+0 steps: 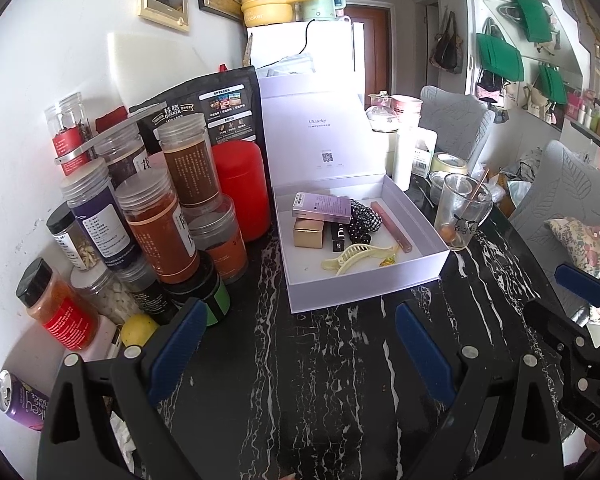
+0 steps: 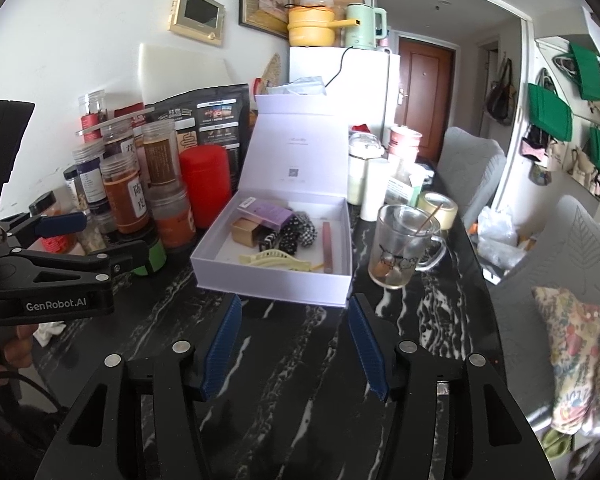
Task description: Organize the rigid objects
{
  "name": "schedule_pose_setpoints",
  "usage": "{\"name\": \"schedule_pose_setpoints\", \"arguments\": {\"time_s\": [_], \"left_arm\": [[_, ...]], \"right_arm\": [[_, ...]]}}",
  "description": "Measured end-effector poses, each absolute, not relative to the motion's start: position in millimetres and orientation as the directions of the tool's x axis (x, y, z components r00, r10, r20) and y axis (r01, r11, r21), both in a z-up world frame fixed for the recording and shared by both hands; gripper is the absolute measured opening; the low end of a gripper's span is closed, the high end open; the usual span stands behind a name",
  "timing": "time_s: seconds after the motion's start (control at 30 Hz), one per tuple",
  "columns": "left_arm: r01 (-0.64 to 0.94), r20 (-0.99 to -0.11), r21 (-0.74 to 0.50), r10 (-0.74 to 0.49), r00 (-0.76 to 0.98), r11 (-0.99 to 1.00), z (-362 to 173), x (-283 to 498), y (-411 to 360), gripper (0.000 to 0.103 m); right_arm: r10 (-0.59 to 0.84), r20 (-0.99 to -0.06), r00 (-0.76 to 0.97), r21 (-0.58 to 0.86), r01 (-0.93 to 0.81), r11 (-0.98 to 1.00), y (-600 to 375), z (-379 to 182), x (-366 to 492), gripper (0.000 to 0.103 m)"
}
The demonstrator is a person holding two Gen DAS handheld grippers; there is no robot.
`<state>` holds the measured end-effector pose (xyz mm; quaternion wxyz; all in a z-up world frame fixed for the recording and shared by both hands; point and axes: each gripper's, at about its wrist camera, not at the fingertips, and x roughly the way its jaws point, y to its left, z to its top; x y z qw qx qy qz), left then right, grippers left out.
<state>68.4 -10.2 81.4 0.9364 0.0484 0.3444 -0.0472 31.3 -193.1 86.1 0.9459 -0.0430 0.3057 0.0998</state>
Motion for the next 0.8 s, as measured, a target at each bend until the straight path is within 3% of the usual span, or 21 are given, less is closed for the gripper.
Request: {"name": "schedule_pose_setpoints", "arguments": {"time_s": [0.8], "left_arm": [[0.119,-0.672,0.06,-0.048,0.739,0.991,76.6,75.3,-12.2,0.097]], "right_arm": [[0.149,-0.599,0.787,-0.026,-0.205,0.978,-192.7,82.5,33.3,0.058]]}}
